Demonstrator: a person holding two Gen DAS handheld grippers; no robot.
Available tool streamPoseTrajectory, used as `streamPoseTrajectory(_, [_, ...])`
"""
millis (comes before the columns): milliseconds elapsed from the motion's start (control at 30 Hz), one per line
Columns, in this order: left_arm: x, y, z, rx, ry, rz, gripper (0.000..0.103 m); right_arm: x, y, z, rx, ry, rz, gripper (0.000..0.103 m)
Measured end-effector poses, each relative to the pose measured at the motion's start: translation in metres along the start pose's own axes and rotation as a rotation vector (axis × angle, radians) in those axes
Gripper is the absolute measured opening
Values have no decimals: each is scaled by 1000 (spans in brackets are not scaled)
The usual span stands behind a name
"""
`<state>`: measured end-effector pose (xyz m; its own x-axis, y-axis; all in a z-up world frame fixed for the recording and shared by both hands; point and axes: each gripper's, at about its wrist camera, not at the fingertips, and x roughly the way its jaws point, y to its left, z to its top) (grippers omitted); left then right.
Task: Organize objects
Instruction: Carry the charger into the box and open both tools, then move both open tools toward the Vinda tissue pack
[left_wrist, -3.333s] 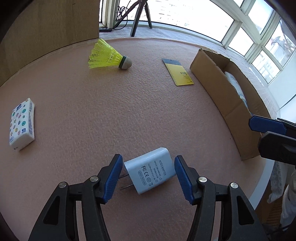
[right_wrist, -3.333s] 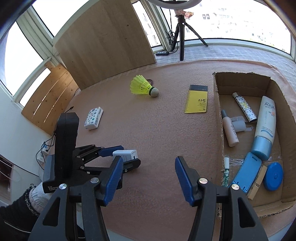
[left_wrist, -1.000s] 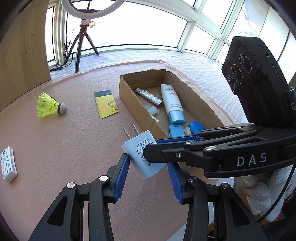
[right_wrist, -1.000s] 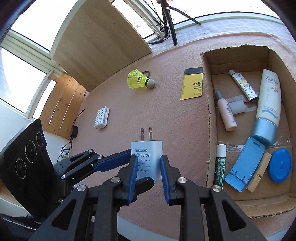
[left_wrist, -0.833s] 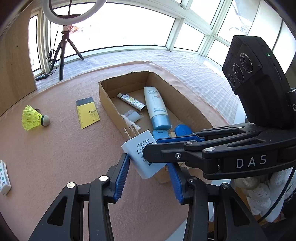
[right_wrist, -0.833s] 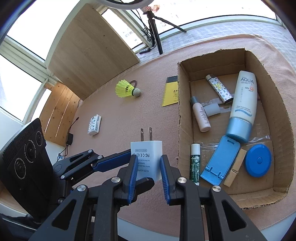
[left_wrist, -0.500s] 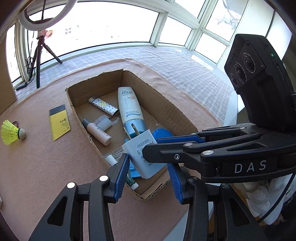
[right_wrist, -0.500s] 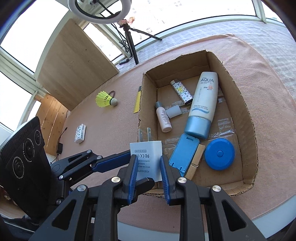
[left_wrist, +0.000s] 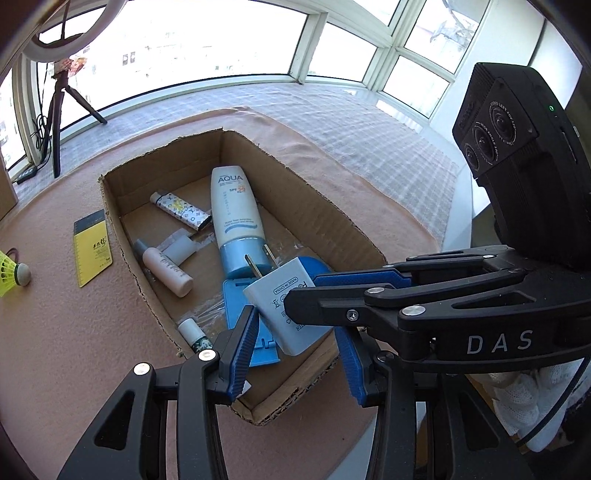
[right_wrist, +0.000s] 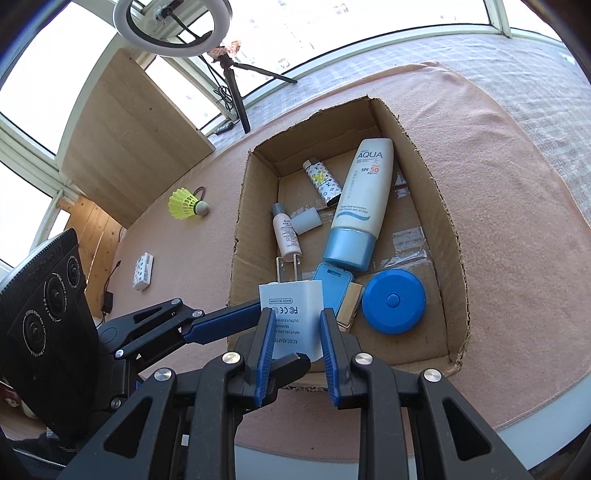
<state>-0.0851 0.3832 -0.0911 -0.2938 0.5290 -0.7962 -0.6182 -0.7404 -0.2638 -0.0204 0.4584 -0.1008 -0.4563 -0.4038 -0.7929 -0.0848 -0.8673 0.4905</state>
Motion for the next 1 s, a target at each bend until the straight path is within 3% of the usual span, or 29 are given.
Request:
streamPoseTrajectory(167, [-1,3,-1,-15,1,-3,48,1,1,-1,-2,0,0,23])
streamPoseTrajectory(233, [-3,4,-1,-24,-5,-13,61,1,5,-2,-19,-10,-2,25])
streamPoseTrajectory(267, [-4,3,-1,-21,-12,-8,71,1,8,-2,-32,-12,-7,36])
streamPoseTrajectory(300, [-6,3,-1,-15,-19,-1,74,2,12,-3,-44,-15,-19,45])
streamPoseTrajectory(333, [-6,2,-2,-6,-17,2,74,2,15,-4,-57,-26,-38,59])
streamPoseTrajectory(367, [-6,2,-2,-1,-12,2,74,2,19,-5,-72,-43,-62,62])
streamPoseTrajectory(467, [-9,3,-5,1,-10,6,74,2,24,-4,-80,-62,-89,62])
streamPoseTrajectory(1000, [-53,51,-31,-126,-43,63,74,11,43,-1,-69,-63,-48,62])
